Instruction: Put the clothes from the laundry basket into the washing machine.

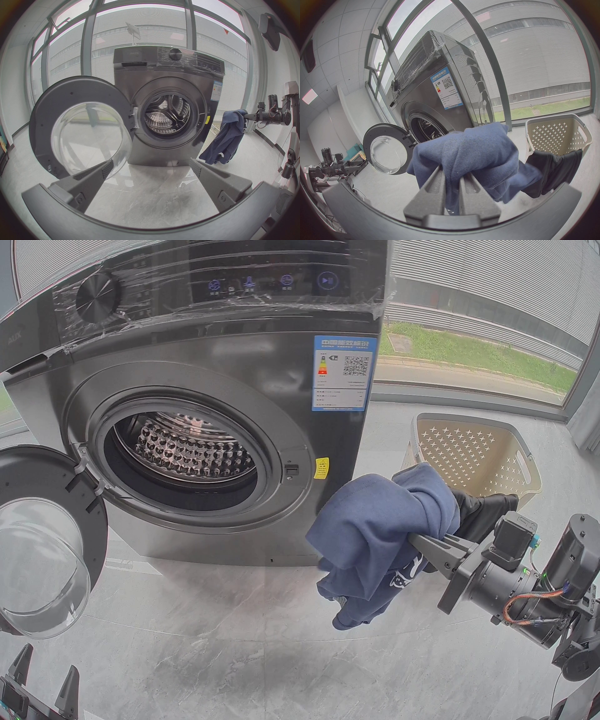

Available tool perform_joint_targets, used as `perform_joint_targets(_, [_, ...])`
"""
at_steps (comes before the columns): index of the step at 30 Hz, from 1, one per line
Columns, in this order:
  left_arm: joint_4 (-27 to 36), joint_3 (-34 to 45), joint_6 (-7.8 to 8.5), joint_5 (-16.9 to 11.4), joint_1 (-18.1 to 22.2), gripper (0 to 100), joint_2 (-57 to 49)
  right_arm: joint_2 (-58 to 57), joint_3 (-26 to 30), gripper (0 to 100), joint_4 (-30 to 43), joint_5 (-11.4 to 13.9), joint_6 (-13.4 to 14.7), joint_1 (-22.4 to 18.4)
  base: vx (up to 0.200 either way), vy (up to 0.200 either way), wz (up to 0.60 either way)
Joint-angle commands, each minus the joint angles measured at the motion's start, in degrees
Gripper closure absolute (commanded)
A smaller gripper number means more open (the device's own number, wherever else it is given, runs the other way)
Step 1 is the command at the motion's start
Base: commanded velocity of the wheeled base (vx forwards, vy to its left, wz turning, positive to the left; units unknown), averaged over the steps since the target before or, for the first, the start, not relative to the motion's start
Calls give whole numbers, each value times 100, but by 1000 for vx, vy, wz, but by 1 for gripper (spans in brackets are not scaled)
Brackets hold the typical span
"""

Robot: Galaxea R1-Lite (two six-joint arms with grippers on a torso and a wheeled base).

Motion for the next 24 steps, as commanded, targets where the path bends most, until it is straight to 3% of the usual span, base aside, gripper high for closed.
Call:
perform_joint_targets(1, [2, 75, -2, 4, -2, 0, -60, 16, -5, 100, -4, 1, -1, -26, -200, 0, 0])
perform_joint_targets(5, [2, 75, -2, 4, -2, 0, -60, 16, -5, 100, 5, 1, -1, -26, -200, 0, 0])
perform_joint_targets(11, [2, 75, -2, -5, -11, 0, -60, 60, -14, 100, -4, 1, -1, -26, 0, 0, 0])
perform_joint_targets(24, [2, 75, -2, 4, -2, 0, -60, 69, -23, 100, -4, 1, -1, -26, 0, 200, 0])
